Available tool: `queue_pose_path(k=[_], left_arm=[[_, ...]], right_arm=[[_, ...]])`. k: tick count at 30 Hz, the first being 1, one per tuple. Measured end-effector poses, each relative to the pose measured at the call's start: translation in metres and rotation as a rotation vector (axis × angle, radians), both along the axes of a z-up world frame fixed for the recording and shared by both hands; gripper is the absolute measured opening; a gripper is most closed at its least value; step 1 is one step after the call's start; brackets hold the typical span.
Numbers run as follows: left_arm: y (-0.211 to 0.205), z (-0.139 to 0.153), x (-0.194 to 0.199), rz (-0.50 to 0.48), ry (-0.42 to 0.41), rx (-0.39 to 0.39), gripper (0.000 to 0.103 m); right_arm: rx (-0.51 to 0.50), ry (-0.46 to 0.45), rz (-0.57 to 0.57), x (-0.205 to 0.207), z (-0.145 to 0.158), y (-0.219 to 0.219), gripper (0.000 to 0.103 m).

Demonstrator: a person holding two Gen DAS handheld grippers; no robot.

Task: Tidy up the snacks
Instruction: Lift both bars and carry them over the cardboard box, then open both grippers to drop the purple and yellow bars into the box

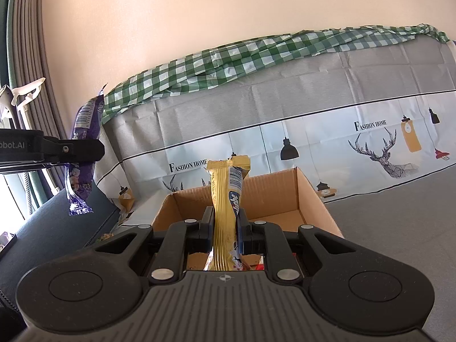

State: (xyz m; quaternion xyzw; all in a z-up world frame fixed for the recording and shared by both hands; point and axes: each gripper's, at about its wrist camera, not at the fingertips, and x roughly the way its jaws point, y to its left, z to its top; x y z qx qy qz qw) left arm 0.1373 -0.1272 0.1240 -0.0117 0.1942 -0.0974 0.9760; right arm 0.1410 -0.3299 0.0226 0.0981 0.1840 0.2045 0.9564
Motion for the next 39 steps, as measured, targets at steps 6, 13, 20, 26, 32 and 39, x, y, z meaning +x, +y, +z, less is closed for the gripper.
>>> queue_pose_path(k=[6, 13, 20, 26, 32, 39], left_arm=[[0.0, -0.004, 0.005, 0.0, 0.011, -0.002, 0.017], [-0.003, -0.006, 0.008, -0.003, 0.015, -0.004, 0.017], [-0.008, -0.01, 0.015, -0.008, 0.021, -0.006, 0.017], [-0.008, -0.015, 0.023, -0.006, 0.034, -0.011, 0.018], [-0.004, -0.022, 0.03, 0.018, 0.058, -0.029, 0.057], [0.007, -0.03, 0.024, 0.031, 0.053, -0.046, 0.067]], right_arm=[[0.002, 0.001, -0.001, 0.0, 0.0, 0.0, 0.016], [0.004, 0.002, -0.002, 0.0, -0.001, 0.0, 0.016], [0.004, 0.003, 0.0, 0.0, -0.001, 0.001, 0.016], [0.008, 0.008, 0.003, 0.001, -0.001, 0.002, 0.017], [-0.009, 0.024, -0.04, 0.009, -0.002, 0.005, 0.071], [-0.012, 0.035, -0.075, 0.013, -0.006, 0.009, 0.082]])
